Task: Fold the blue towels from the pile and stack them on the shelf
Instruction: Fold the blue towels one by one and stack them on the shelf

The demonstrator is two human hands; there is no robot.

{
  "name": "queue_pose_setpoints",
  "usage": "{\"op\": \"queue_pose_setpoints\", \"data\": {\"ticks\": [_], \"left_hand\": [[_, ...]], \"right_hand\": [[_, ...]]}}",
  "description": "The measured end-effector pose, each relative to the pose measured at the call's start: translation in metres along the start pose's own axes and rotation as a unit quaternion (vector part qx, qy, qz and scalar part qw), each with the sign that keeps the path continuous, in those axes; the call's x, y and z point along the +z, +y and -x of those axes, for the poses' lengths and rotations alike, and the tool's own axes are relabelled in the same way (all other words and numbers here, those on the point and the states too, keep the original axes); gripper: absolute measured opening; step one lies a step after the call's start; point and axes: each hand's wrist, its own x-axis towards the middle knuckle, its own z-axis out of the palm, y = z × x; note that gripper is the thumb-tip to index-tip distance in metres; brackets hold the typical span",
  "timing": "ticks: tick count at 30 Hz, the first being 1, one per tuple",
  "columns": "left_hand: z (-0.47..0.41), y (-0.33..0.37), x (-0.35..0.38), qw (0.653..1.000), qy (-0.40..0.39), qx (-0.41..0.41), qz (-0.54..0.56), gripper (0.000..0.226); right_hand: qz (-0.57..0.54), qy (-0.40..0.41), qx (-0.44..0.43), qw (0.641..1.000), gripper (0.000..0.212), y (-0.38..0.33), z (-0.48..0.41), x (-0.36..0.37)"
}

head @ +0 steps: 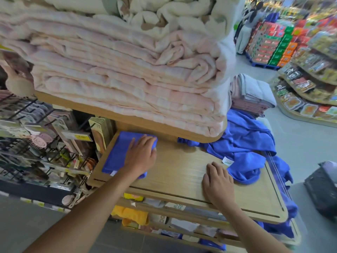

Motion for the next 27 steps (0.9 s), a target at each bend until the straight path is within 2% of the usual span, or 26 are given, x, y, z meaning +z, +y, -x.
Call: {"op": "queue_pose_setpoints", "data": {"ticks": [3, 5, 8, 10, 14, 17, 21, 25, 27], "left_hand": [[-0.005, 0.065, 0.02, 0.993, 0.04, 0.109, 0.036, 0.043], [-0.008, 0.095, 0.039, 0.988, 0.014, 0.144, 0.055, 0.044], [-0.008, 0.12, 0.072, 0.986, -0.046, 0.155, 0.044, 0.043], [-0.009, 0.127, 0.089, 0.986, -0.058, 0.153, 0.009, 0.042], [-0.017, 0.143, 0.106, 0.987, -0.05, 0.149, -0.036, 0.047], [-0.03, 0.157, 0.113, 0.987, -0.04, 0.15, -0.046, 0.045], [-0.045, 0.175, 0.121, 0.99, -0.043, 0.123, -0.06, 0.046], [-0.05, 0.18, 0.123, 0.992, -0.009, 0.114, -0.056, 0.041], [-0.05, 0.18, 0.123, 0.993, 0.002, 0.105, -0.054, 0.04]], "right_hand": [[-0.017, -0.011, 0.007, 1.0, 0.041, 0.0, -0.002, -0.002], [-0.033, -0.034, 0.0, 0.999, 0.035, 0.004, -0.01, -0.007], [-0.118, -0.065, 0.015, 0.991, 0.02, 0.017, -0.028, -0.024], [-0.17, -0.032, 0.042, 0.984, 0.017, 0.032, -0.043, -0.041], [-0.176, 0.027, 0.045, 0.983, 0.019, 0.069, -0.09, -0.072], [-0.145, 0.035, 0.033, 0.988, 0.03, 0.093, -0.139, -0.09], [-0.018, 0.013, 0.002, 1.0, 0.05, 0.113, -0.205, -0.103], [0.087, -0.034, -0.041, 0.995, 0.046, 0.135, -0.248, -0.109], [0.072, -0.024, -0.07, 0.995, 0.038, 0.145, -0.265, -0.116]]}}
